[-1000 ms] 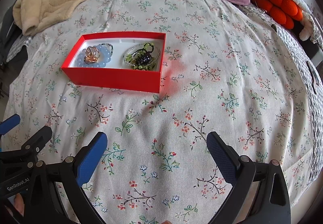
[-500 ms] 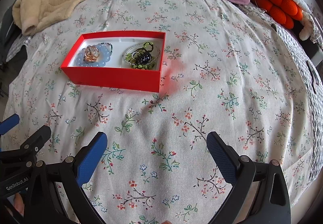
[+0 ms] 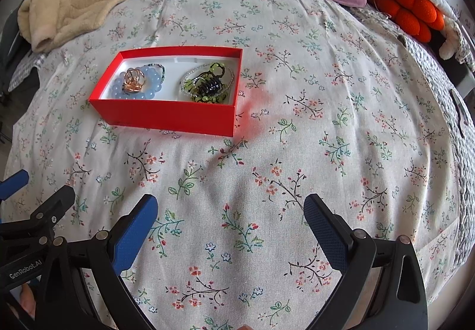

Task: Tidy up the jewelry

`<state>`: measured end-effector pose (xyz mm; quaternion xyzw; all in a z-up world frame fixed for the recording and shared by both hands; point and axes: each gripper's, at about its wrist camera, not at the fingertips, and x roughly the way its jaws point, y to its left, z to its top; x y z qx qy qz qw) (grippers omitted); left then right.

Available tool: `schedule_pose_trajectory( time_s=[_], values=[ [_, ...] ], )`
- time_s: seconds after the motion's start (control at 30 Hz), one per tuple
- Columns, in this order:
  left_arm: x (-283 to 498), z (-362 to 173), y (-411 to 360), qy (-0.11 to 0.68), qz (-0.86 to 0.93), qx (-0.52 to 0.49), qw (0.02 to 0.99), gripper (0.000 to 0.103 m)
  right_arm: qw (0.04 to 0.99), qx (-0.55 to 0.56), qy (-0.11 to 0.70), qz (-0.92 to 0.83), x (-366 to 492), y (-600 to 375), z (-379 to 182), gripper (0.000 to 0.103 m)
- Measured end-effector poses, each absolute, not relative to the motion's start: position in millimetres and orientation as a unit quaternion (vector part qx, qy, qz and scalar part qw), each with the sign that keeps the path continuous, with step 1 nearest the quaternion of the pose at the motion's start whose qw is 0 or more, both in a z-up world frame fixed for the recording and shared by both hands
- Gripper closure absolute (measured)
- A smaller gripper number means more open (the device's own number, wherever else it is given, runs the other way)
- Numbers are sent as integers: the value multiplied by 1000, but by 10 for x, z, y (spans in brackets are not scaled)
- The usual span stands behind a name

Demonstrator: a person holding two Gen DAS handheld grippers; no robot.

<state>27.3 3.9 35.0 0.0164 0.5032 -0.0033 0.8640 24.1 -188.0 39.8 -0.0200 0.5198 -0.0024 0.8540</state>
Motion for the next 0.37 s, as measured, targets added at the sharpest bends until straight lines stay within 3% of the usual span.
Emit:
schedule_pose_trajectory(
  time_s=[0.37],
  values=[
    [279, 325, 24, 501, 4, 19, 865, 1, 855, -22, 518, -3, 239, -1876, 393, 3]
  ],
)
